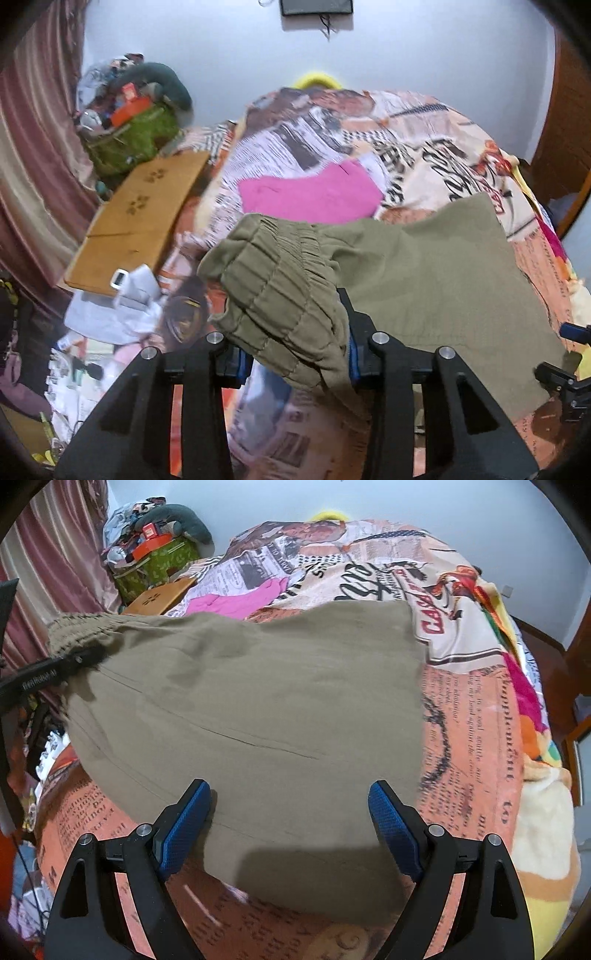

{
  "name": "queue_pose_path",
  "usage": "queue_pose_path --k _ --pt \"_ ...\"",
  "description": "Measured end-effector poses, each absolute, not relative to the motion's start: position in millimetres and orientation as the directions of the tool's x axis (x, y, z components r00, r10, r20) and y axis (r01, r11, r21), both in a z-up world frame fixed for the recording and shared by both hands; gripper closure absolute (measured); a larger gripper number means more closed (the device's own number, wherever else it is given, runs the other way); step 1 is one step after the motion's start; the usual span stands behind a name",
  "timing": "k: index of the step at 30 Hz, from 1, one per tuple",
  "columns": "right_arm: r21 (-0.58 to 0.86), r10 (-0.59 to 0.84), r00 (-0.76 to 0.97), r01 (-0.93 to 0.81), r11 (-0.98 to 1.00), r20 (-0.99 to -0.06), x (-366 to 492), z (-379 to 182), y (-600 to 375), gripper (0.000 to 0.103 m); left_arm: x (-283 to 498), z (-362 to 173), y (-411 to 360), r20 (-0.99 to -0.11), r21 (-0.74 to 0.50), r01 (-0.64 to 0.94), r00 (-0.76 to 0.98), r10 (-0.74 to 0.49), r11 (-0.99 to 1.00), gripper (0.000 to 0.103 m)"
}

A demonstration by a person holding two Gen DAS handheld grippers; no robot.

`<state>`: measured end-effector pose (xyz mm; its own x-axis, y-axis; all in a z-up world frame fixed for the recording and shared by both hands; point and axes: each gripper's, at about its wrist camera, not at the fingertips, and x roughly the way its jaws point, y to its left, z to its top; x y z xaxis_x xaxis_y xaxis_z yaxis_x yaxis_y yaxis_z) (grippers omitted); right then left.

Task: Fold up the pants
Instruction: 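Grasp the waistband with the left gripper and lift it, folding over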

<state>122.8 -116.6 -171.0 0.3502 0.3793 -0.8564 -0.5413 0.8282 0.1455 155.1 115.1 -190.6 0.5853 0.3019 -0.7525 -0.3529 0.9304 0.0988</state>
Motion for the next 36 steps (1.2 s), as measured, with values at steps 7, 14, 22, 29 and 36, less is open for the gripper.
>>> queue_pose_path --k 7,14,22,29,36 --pt "0.148 0.362 0.336 -0.521 0.84 -0.87 123 -179 -126 0.017 159 -166 91 -0.687 0.151 -0.33 0.643 0.339 0.932 0.067" --pt "0.172 0.378 0.32 -0.52 0.837 -0.869 123 -184 -128 0.017 170 -137 47 -0.643 0.161 -0.209 0.719 0.263 0.965 0.072" --pt "0.187 0.39 0.317 -0.517 0.835 -0.865 122 -186 -128 0.017 186 -121 -18 -0.631 0.161 -0.036 0.764 0.131 0.986 0.077" --pt "0.192 0.397 0.323 -0.516 0.835 -0.859 121 -184 -131 0.017 199 -116 -55 -0.674 0.082 0.097 0.739 -0.016 0.992 0.077" --pt "0.179 0.39 0.376 -0.487 0.855 -0.84 115 -169 -159 0.017 205 -127 -64 -0.717 0.064 0.146 0.695 -0.057 0.987 0.077"
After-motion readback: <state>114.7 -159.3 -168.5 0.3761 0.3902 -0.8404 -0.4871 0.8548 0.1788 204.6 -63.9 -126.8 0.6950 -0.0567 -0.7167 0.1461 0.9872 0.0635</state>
